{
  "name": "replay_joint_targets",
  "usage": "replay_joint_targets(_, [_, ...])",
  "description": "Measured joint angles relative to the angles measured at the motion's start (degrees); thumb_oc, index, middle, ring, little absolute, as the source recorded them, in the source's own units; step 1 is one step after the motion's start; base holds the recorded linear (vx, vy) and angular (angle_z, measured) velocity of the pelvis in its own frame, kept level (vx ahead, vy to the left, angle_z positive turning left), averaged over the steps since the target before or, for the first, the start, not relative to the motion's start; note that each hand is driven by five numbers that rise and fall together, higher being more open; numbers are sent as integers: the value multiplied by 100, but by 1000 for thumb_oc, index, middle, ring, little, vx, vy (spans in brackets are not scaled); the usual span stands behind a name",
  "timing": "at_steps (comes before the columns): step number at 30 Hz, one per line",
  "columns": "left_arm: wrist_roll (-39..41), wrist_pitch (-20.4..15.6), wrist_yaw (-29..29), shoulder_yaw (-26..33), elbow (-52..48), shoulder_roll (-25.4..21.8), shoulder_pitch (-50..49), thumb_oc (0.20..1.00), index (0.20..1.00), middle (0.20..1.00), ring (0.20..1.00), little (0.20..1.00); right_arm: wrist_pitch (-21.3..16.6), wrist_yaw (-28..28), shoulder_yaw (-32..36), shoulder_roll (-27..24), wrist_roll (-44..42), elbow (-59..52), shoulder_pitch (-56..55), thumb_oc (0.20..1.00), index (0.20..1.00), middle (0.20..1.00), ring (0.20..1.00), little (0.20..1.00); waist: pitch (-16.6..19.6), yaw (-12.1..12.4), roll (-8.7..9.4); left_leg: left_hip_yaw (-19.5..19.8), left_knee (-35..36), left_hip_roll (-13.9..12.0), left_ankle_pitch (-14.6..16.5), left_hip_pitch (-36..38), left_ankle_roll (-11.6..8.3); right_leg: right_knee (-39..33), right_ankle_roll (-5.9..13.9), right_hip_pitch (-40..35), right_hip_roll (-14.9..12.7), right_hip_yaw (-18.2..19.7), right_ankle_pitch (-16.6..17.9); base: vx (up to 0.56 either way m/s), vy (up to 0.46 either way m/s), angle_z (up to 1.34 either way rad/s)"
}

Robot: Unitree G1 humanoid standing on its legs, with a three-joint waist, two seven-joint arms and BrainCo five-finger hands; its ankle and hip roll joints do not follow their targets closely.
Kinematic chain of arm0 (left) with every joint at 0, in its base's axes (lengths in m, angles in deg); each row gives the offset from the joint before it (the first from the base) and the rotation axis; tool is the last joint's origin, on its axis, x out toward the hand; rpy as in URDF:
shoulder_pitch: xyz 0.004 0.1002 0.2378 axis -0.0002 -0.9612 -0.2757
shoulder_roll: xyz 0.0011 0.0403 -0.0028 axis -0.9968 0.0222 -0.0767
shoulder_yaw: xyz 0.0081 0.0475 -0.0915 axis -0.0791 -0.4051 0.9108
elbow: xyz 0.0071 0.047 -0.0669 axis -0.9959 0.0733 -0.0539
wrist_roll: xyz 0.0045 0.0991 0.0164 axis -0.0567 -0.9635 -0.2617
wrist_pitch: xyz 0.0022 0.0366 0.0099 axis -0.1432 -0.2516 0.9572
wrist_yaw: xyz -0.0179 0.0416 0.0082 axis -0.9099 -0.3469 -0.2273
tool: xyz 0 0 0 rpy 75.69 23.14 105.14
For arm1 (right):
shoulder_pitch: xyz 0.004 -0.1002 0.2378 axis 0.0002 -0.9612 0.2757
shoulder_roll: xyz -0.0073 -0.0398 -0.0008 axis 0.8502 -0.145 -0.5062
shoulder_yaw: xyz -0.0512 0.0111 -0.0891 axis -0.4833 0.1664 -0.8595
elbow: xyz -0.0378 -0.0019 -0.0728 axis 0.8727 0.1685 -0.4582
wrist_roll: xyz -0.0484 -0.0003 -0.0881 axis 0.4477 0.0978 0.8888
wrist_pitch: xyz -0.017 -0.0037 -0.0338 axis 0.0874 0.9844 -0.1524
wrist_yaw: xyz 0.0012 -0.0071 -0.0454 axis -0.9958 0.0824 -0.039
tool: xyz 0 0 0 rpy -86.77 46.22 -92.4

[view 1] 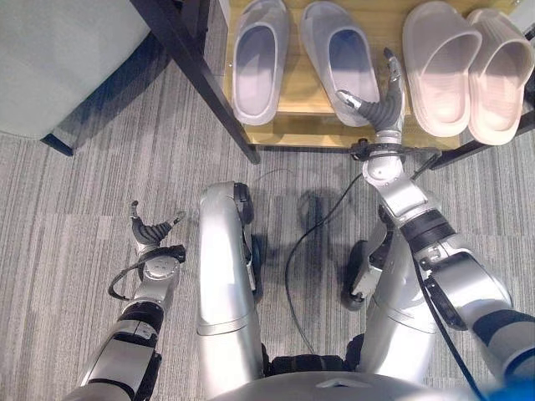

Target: Arrange the slippers neatly on the shoe rack.

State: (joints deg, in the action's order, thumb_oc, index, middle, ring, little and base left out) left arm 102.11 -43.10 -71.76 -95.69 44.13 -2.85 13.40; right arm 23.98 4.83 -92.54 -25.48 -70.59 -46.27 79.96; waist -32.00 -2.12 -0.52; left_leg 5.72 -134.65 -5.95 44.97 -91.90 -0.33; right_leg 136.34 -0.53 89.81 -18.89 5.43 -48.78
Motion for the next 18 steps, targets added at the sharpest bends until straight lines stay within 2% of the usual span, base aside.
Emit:
replay_joint_targets(10, [-10, 3, -166, -10, -3, 175, -53, 1000, 1000, 1000, 1000, 1000, -439, 191, 28, 286, -460, -815, -628, 1000, 1000, 1000, 1000, 1000, 0, -41, 0, 2, 0, -17, 22, 56, -26, 11, -1, -1, 57, 11, -1, -2, 1, -1])
replay_joint_targets(18, [-7, 24, -170, -10, 1, 176, 18, 1000, 1000, 1000, 1000, 1000, -690, -40, -151, 393, -1015, -861, -798, 1000, 1000, 1000, 1000, 1000, 0, -51, 0, 4, -1, -20, 23, 61, -27, 15, -1, -1, 65, 11, -1, 0, 0, 0])
